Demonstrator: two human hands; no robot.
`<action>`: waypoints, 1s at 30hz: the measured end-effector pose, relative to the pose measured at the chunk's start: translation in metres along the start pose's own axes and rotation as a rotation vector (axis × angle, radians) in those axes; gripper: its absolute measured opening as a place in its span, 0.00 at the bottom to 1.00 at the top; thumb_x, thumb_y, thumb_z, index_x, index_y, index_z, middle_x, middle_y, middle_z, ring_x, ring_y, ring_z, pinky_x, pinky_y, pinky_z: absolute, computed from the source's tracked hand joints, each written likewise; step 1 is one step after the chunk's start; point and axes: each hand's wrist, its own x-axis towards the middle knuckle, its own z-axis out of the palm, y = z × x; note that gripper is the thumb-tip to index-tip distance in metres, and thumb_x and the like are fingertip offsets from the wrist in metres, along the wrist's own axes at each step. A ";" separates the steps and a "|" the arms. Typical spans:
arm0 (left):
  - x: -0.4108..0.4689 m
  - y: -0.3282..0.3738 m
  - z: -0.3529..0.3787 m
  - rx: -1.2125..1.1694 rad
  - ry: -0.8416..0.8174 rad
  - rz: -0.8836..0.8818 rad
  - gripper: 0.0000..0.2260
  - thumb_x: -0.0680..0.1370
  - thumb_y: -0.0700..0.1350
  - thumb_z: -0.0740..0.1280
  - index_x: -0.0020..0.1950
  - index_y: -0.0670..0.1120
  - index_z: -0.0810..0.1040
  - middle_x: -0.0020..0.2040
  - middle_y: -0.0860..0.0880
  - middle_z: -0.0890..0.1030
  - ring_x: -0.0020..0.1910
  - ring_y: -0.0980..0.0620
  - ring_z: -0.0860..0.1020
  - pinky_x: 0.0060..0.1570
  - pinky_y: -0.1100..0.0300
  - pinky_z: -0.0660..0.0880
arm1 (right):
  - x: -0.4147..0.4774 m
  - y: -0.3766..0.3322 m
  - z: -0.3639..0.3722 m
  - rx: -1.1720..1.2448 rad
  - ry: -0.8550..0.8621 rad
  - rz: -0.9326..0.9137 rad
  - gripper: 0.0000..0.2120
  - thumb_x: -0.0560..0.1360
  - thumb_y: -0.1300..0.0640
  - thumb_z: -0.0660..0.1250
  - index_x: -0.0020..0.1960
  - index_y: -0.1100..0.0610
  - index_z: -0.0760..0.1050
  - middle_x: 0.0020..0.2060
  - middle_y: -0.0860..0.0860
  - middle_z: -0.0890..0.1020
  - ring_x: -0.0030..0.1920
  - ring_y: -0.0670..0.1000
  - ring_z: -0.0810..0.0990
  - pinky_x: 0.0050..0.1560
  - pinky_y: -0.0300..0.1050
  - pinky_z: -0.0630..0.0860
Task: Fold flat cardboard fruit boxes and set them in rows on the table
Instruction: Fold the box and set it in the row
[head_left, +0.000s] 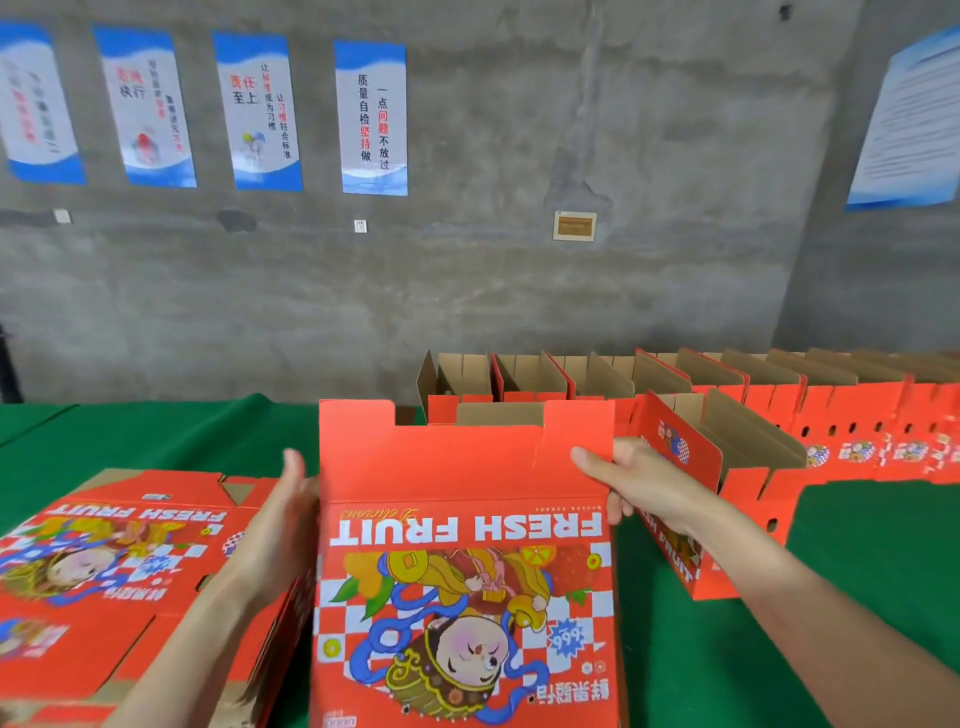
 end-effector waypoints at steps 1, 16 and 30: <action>0.001 0.006 -0.004 0.105 -0.015 -0.042 0.41 0.76 0.67 0.42 0.62 0.35 0.76 0.44 0.51 0.85 0.61 0.39 0.75 0.61 0.49 0.73 | -0.001 0.001 -0.002 -0.009 0.004 -0.013 0.12 0.78 0.45 0.60 0.51 0.52 0.75 0.31 0.44 0.84 0.26 0.45 0.77 0.26 0.34 0.67; -0.012 -0.001 0.031 0.722 0.189 0.219 0.08 0.60 0.40 0.60 0.23 0.44 0.61 0.24 0.55 0.67 0.29 0.60 0.62 0.30 0.59 0.61 | -0.059 0.035 0.000 0.074 0.153 -0.117 0.22 0.67 0.35 0.61 0.45 0.50 0.81 0.39 0.43 0.83 0.40 0.41 0.81 0.44 0.36 0.74; -0.027 -0.043 0.064 0.439 0.476 0.189 0.18 0.75 0.50 0.70 0.63 0.46 0.77 0.57 0.52 0.79 0.54 0.55 0.78 0.54 0.60 0.70 | -0.062 0.072 0.027 0.168 0.521 0.112 0.13 0.75 0.58 0.70 0.31 0.55 0.82 0.42 0.37 0.82 0.44 0.44 0.82 0.47 0.45 0.78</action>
